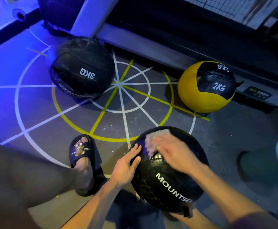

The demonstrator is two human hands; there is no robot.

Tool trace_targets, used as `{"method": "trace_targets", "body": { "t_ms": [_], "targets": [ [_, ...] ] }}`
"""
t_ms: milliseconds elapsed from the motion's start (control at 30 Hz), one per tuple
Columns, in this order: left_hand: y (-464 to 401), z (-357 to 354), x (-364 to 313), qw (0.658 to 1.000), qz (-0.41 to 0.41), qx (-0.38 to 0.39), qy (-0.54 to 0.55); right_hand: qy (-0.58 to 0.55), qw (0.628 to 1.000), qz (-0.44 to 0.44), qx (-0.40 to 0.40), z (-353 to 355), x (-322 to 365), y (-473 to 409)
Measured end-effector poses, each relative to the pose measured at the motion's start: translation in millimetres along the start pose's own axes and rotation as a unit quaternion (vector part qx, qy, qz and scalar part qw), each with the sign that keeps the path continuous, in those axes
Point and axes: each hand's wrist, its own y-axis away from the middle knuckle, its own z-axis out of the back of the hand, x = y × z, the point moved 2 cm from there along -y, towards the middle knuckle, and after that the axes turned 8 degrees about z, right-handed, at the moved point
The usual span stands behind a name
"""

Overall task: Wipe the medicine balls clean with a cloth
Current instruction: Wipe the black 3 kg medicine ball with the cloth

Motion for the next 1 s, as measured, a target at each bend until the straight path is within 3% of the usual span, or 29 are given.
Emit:
{"method": "trace_targets", "body": {
  "t_ms": [67, 100, 200, 300, 467, 567, 667, 733, 833, 1000],
  "targets": [
    [-1.0, 2.6, 1.7, 1.0, 0.004, 0.009, 0.001, 0.063, 0.989, 0.12, 0.05, -10.7, 24.8, 11.7],
    [-1.9, 3.0, 1.6, 1.0, 0.005, 0.013, 0.01, 0.077, 0.986, 0.138, 0.055, -12.3, 21.0, 18.9],
    [-6.2, 0.1, -0.5, 1.0, 0.004, 0.014, 0.017, 0.014, 1.0, -0.001, -0.01, 5.2, -21.6, 27.9],
    [-10.1, -0.1, -5.0, 0.999, 0.015, 0.024, 0.027, 0.046, 0.989, -0.097, -0.099, 12.4, -35.7, 6.3],
    [-7.9, 1.9, 1.7, 0.996, 0.032, 0.027, 0.077, 0.101, 0.992, 0.03, 0.063, -48.0, 31.9, -33.9],
    [-5.5, 1.0, -2.3, 0.995, 0.024, 0.037, 0.088, 0.11, 0.991, 0.064, 0.043, -19.6, 18.8, -18.3],
    [-10.9, 3.6, -2.9, 0.993, 0.036, 0.032, 0.105, -0.006, 0.997, -0.063, -0.04, 23.0, -12.5, 8.8],
    [-11.0, 4.6, -0.8, 0.994, 0.037, 0.031, 0.096, -0.058, 0.967, -0.214, -0.123, 43.7, -49.4, 36.6],
    [-7.3, 4.8, -6.0, 0.995, 0.032, 0.034, 0.086, -0.118, 0.877, -0.381, -0.267, 65.7, -87.9, 78.7],
    [-10.1, 6.6, -10.2, 0.998, 0.019, 0.028, 0.056, -0.362, 0.818, -0.356, -0.272, 57.7, -80.8, 79.1]
  ]
}}
